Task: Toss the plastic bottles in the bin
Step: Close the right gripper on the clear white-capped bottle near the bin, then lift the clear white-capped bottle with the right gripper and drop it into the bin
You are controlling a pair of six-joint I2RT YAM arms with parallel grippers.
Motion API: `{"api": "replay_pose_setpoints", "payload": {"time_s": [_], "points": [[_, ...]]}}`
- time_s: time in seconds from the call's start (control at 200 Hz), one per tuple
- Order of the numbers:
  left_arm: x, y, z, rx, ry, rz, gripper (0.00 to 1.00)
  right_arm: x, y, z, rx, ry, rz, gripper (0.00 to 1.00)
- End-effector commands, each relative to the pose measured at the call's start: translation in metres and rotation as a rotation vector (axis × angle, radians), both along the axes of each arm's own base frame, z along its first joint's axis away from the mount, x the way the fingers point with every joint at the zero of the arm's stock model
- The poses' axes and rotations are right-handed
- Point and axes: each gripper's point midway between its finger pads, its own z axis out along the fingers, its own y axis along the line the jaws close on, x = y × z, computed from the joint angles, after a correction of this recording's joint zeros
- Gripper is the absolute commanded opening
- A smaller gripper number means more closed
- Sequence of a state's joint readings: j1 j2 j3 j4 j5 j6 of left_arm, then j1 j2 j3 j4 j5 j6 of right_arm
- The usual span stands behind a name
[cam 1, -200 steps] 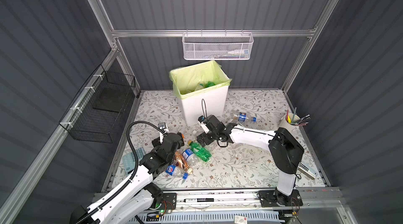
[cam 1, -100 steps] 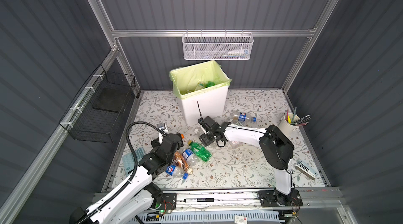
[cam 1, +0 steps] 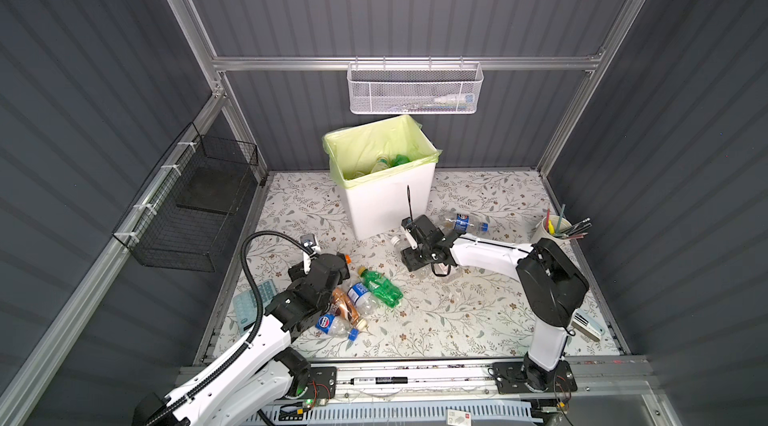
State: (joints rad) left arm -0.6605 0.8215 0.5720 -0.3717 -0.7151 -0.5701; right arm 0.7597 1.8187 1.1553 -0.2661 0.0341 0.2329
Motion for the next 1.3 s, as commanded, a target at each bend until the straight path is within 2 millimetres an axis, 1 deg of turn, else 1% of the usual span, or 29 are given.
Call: {"api": "replay_pose_setpoints", "payload": {"time_s": [0.0,0.09,0.195,0.29,0.32,0.33,0.345,0.445,0.5,0.55,0.635,0.645,0.685,0.765,0.826,0.831,0.836,0.851,0.876,0.896,0.906,0.926,0.971,1.026,1.051,1.076,1.091,1.166,1.296], "points": [[0.0,0.002,-0.007,0.008,0.004,0.019,1.0,0.002,0.006,0.043,0.128,-0.091,-0.007,0.46],[0.001,0.002,-0.009,0.011,0.008,0.021,1.0,0.007,-0.008,0.09,0.187,-0.233,-0.043,0.45],[0.002,0.0,-0.011,0.008,0.007,0.018,1.0,0.012,-0.036,0.166,0.267,-0.479,-0.121,0.45],[0.004,-0.002,-0.013,0.005,0.01,0.012,1.0,0.004,-0.067,0.253,0.374,-0.75,-0.178,0.46],[0.005,-0.003,-0.014,0.005,0.011,0.01,1.0,0.001,-0.074,0.275,0.4,-0.822,-0.187,0.46],[0.005,-0.004,-0.014,0.003,0.012,0.009,1.0,-0.003,-0.08,0.29,0.423,-0.861,-0.195,0.46],[0.006,-0.004,-0.014,0.002,0.012,0.008,1.0,-0.006,-0.084,0.305,0.445,-0.901,-0.201,0.46],[0.008,-0.007,-0.017,-0.001,0.018,0.0,1.0,-0.026,-0.108,0.388,0.549,-1.153,-0.222,0.47],[0.009,-0.009,-0.017,-0.007,0.016,-0.004,1.0,-0.036,-0.114,0.427,0.6,-1.272,-0.22,0.47],[0.01,-0.011,-0.017,-0.012,0.016,-0.01,1.0,-0.04,-0.117,0.456,0.652,-1.352,-0.218,0.47],[0.011,-0.013,-0.015,-0.025,0.011,-0.014,1.0,-0.034,-0.108,0.49,0.75,-1.401,-0.176,0.48],[0.011,-0.014,-0.015,-0.026,0.01,-0.015,1.0,-0.026,-0.101,0.486,0.745,-1.389,-0.168,0.48],[0.011,-0.015,-0.015,-0.031,0.008,-0.017,1.0,-0.012,-0.091,0.492,0.769,-1.384,-0.146,0.48],[0.012,-0.016,-0.015,-0.045,0.004,-0.021,1.0,0.028,-0.061,0.49,0.783,-1.301,-0.1,0.5],[0.012,-0.017,-0.015,-0.051,0.005,-0.023,1.0,0.071,-0.031,0.469,0.77,-1.133,-0.048,0.54],[0.012,-0.017,-0.015,-0.05,0.006,-0.023,1.0,0.075,-0.027,0.462,0.763,-1.107,-0.038,0.55],[0.012,-0.017,-0.015,-0.05,0.005,-0.023,1.0,0.078,-0.024,0.463,0.761,-1.096,-0.029,0.55],[0.012,-0.018,-0.016,-0.051,0.006,-0.025,1.0,0.089,-0.015,0.451,0.748,-1.036,-0.015,0.55],[0.012,-0.018,-0.016,-0.052,0.008,-0.024,1.0,0.103,-0.004,0.448,0.743,-0.982,0.0,0.56],[0.012,-0.019,-0.017,-0.053,0.011,-0.028,1.0,0.114,0.004,0.437,0.718,-0.927,0.009,0.56],[0.012,-0.018,-0.016,-0.051,0.01,-0.028,1.0,0.121,0.009,0.425,0.698,-0.896,0.012,0.57],[0.012,-0.019,-0.016,-0.052,0.013,-0.031,1.0,0.129,0.018,0.417,0.678,-0.86,0.033,0.57],[0.012,-0.019,-0.016,-0.048,0.016,-0.032,1.0,0.144,0.029,0.396,0.636,-0.798,0.036,0.6],[0.011,-0.018,-0.016,-0.039,0.021,-0.033,1.0,0.155,0.03,0.378,0.605,-0.775,0.013,0.69],[0.011,-0.017,-0.015,-0.036,0.021,-0.033,1.0,0.158,0.027,0.376,0.601,-0.781,-0.004,0.8],[0.01,-0.017,-0.015,-0.035,0.02,-0.031,1.0,0.159,0.023,0.377,0.601,-0.797,-0.017,0.94],[0.01,-0.016,-0.015,-0.034,0.021,-0.032,1.0,0.159,0.021,0.376,0.598,-0.801,-0.022,0.98],[0.009,-0.016,-0.016,-0.037,0.019,-0.032,1.0,0.16,0.005,0.38,0.558,-0.835,-0.072,0.99],[0.009,-0.017,-0.019,-0.046,0.022,-0.033,1.0,0.151,-0.026,0.402,0.498,-0.908,-0.15,0.99]]}}
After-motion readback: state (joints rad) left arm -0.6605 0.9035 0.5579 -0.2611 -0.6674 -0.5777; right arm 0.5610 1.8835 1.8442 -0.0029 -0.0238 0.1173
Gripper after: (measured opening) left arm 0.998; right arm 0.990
